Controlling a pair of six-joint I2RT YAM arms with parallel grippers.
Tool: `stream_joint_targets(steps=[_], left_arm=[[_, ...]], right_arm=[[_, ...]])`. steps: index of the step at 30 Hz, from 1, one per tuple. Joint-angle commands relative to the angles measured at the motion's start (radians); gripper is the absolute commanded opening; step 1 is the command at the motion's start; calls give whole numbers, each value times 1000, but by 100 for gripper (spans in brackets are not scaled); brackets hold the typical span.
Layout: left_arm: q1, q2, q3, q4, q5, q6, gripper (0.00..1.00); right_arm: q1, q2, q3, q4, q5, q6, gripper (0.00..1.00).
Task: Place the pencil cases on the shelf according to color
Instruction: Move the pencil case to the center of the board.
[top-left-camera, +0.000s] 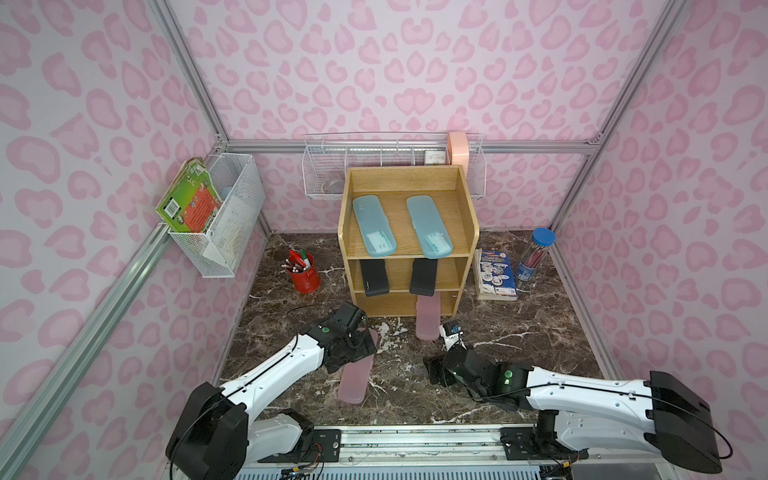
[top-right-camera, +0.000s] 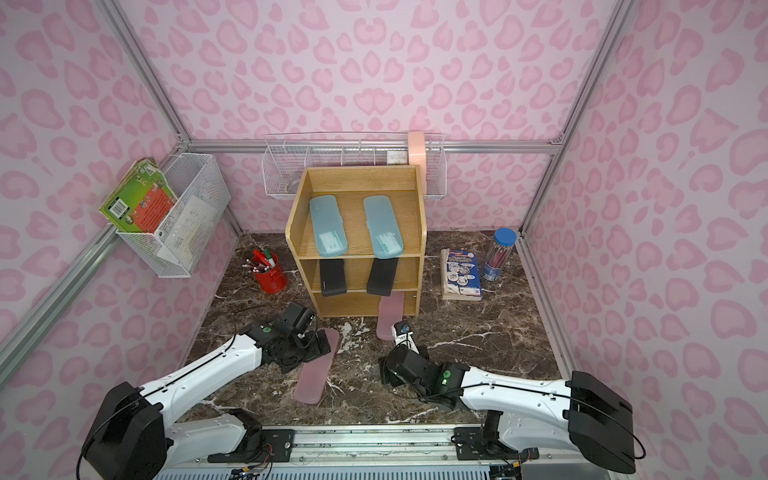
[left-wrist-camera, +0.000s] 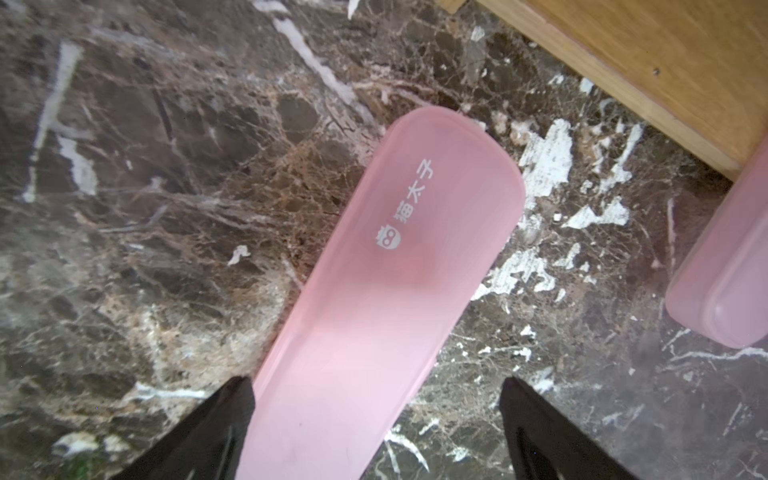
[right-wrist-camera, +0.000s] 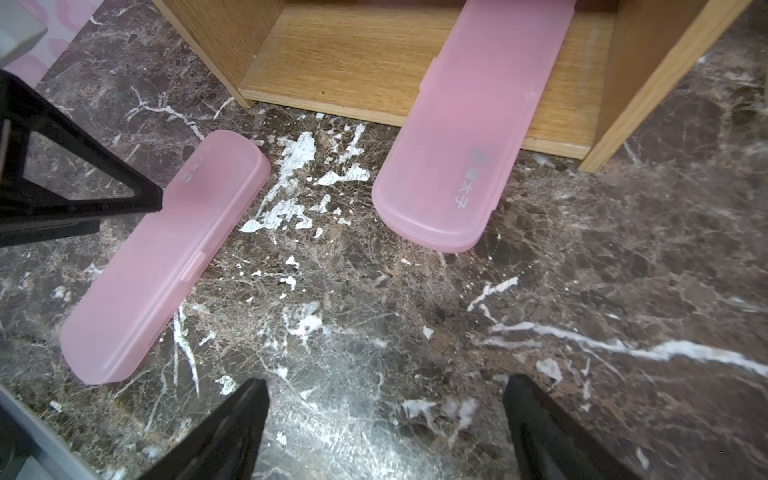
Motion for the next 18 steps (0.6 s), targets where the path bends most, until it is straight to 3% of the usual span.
stream_joint_targets(steps=[1,9,18], left_arm=[[0,-38,6,-91,-72,24,99],[-31,-52,-55,-165,-9,121,97],[-191,-68,-144,3,86,-13,98]], right_arm=[[25,9,18,7,7,41,93],[69,137,86,7,36,88,94],[72,166,116,-58,70,135,95]])
